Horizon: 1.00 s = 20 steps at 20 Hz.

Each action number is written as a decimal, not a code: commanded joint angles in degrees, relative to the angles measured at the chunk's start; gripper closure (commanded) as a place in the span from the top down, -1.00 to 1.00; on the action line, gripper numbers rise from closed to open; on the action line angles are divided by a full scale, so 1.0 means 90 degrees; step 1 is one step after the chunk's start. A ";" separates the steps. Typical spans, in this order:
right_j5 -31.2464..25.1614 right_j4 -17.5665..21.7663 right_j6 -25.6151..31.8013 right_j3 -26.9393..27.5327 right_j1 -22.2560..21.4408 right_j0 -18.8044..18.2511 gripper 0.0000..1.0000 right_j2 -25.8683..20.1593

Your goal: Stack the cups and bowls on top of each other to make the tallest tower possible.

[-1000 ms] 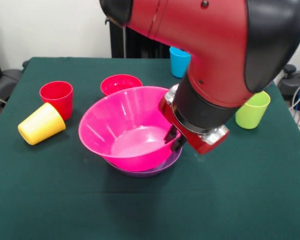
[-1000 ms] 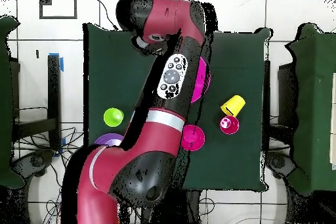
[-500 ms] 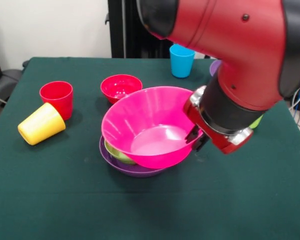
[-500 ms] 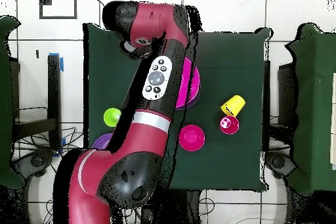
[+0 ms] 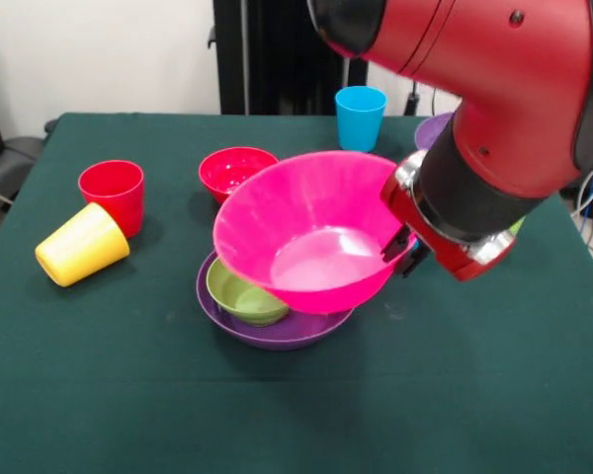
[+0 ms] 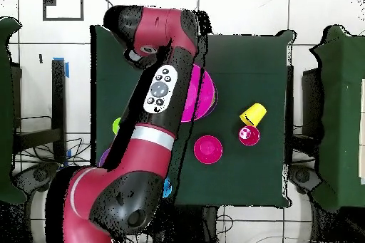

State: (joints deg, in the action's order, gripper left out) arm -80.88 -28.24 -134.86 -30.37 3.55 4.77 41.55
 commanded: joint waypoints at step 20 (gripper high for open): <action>0.1884 0.1427 0.0185 -0.3400 -0.1464 0.0161 -1.00 -0.0773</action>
State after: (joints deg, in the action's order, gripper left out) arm -69.43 -20.46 -134.86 -53.09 -8.87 5.87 41.53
